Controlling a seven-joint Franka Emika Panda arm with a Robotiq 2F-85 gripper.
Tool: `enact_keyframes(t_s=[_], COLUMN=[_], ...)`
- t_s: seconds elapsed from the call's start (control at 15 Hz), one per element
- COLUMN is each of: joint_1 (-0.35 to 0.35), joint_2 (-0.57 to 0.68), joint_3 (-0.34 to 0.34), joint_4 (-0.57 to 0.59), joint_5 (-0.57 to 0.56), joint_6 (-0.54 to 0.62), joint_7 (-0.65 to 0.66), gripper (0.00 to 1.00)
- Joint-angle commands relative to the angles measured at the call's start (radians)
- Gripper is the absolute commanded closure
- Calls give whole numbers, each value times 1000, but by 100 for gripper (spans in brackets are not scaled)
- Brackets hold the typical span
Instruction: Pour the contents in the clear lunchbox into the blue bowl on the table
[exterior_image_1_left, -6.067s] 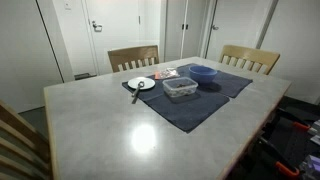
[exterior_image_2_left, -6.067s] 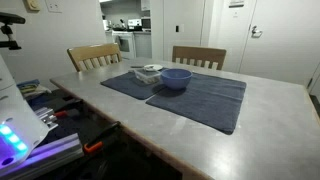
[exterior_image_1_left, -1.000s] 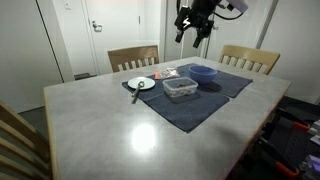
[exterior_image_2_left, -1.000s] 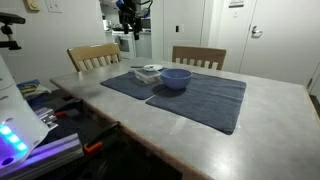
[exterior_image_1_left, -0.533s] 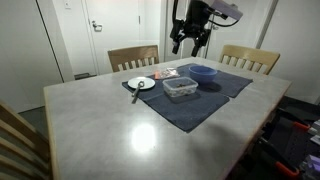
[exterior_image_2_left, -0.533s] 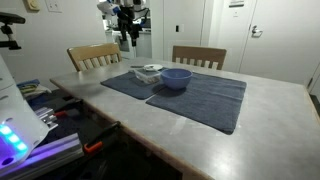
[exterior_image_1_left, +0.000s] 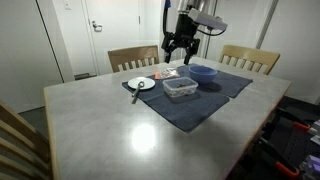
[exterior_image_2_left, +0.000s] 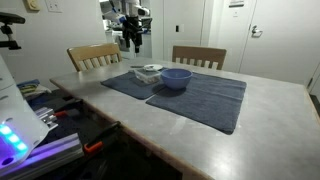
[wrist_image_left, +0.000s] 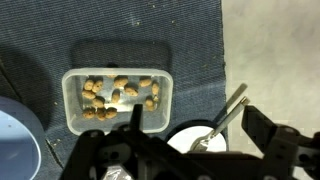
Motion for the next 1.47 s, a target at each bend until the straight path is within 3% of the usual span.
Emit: enact_keyframes(t_s=[0.0,0.47,1.4], joint_1=[-3,6,43], joint_2=[84,190,286], joint_3=[2,2,0], joint_4=[75,124,118], joint_5=[-6,-16,-28], joint_6=[-21,-32,68], joint_7=[-7,8,32], gripper=[0,0,0])
